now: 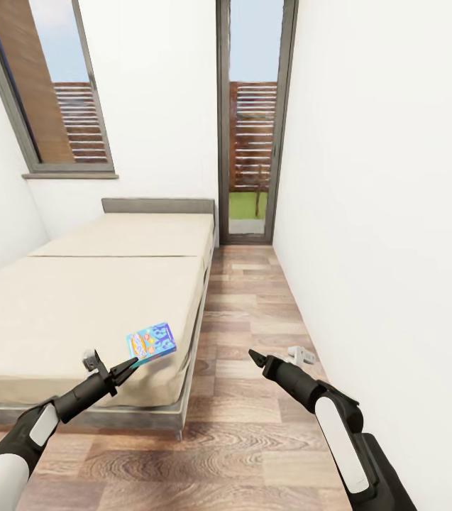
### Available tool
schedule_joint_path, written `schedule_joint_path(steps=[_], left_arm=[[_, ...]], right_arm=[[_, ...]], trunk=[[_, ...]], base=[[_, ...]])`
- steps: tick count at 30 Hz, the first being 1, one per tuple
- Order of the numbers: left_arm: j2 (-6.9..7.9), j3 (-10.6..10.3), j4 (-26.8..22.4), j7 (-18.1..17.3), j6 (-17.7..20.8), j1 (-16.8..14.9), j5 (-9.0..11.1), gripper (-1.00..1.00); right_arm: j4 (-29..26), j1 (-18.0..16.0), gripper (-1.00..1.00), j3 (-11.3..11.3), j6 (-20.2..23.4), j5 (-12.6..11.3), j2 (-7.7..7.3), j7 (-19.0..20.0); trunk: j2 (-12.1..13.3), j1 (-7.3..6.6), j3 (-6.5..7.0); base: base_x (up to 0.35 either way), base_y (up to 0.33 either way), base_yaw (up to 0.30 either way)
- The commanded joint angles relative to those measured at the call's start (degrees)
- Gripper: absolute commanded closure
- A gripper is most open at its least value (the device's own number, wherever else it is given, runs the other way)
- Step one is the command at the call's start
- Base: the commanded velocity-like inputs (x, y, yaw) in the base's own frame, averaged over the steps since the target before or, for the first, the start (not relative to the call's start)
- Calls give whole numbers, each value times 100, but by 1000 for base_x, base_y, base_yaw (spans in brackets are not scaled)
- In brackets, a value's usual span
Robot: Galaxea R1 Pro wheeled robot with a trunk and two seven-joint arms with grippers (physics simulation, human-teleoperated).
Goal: Put all the toys in the child's room - the three board games (two on the bed and one on the table), the two jigsaw puzzles on the table, and the tennis ball on the table - inside the toy box on the table in the child's room.
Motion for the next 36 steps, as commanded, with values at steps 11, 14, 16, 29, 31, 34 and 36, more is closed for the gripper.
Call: schedule_joint_path(steps=[11, 14, 16, 29, 31, 34, 36], left_arm=[[19, -11, -197, -18, 159, -4, -1, 100], [21, -20, -341, -19, 281, -6, -6, 100], [26, -26, -464, -16, 449, -5, -12, 100], [60, -51, -1313, -10, 1259, -3, -60, 100], [70, -50, -1408, -7, 1404, -3, -64, 100], [146, -56, -1547, -5, 1624, -3, -64, 100], [225, -57, -1620, -4, 1728, -3, -62, 100]], right_arm=[[-4, -3, -100, -8, 27, 12, 3, 16], [-2, -3, -100, -8, 27, 16, 3, 16], [3, -3, -100, -8, 27, 20, 4, 16], [97, -3, -100, -8, 27, 38, 11, 16], [102, -3, -100, -8, 27, 39, 11, 16], [107, -3, -100, -8, 27, 42, 11, 16], [109, -3, -100, -8, 27, 45, 11, 16]], trunk=[[440, -243, 193], [561, -309, 246], [641, -353, 282], [721, -397, 318], [721, -397, 318], [721, -397, 318], [801, -441, 354]], base=[[0, 0, 0], [0, 0, 0], [0, 0, 0], [0, 0, 0], [0, 0, 0], [0, 0, 0], [0, 0, 0]])
